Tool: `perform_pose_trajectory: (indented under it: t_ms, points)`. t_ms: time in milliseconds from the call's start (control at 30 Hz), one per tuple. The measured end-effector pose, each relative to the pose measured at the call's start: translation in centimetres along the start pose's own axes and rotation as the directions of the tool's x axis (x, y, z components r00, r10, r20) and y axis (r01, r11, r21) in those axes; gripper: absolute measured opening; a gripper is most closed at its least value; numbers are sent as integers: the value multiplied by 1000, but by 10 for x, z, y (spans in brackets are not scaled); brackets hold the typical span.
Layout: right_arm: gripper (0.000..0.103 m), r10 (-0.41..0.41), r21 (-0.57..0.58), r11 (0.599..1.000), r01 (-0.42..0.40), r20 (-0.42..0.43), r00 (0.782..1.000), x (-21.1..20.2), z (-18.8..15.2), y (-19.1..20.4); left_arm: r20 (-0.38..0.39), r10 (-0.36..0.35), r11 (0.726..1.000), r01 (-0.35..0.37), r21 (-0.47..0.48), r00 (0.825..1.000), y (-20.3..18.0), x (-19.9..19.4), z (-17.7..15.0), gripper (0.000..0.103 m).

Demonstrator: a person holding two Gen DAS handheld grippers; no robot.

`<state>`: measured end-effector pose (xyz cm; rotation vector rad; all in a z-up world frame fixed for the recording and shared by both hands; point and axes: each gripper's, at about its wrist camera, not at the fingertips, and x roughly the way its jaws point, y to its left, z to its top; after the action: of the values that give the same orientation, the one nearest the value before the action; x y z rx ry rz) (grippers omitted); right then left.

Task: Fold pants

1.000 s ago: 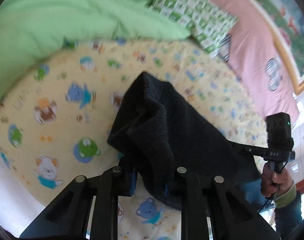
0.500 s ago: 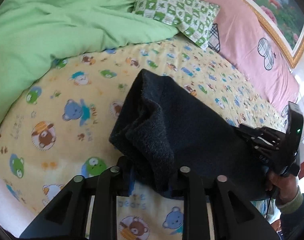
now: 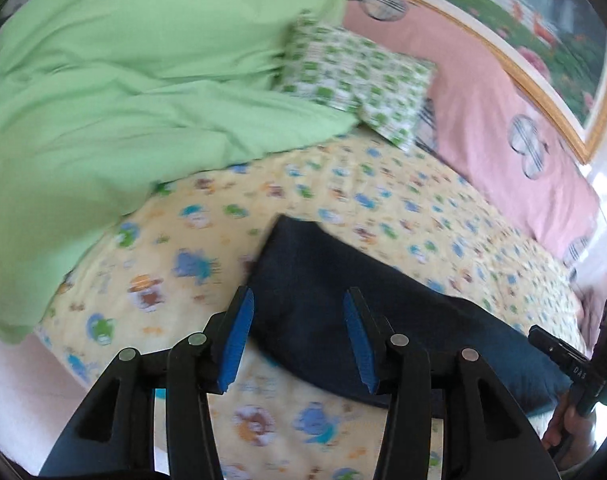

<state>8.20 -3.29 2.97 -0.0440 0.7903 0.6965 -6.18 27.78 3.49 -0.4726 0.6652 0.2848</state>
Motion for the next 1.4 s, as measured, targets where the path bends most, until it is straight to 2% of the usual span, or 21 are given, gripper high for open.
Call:
perform_pose_trajectory:
  t_ms: [167,333,533,667,1100,1200,1333,1400]
  points:
    - [45,-19,78,997,17,23,1000,-29,-26,-17,-51,-102,991,106,79,994,-50,9,-5,51]
    - [45,-62,146,988,56,42,997,-61,-51,-37,-109,-179,967,196,166,978,-103,19,-19,53]
    - [45,-111,215,972,97,53,992,-87,-73,-56,-196,-256,936,293,194,947,-147,38,-32,55]
    - [45,-140,253,960,120,66,988,-103,-85,-65,-236,-282,915,335,225,930,-173,44,-39,59]
    - [46,-217,379,910,166,96,971,-149,-121,-91,-328,-359,833,459,310,874,-248,53,-53,63]
    - [46,-234,399,899,178,97,967,-159,-129,-95,-355,-372,810,487,328,858,-265,56,-56,64]
    - [47,-262,431,881,197,96,960,-170,-137,-103,-400,-387,762,532,368,831,-293,59,-62,66]
    - [47,-273,451,869,203,95,957,-175,-141,-109,-413,-389,742,546,389,823,-304,59,-65,66]
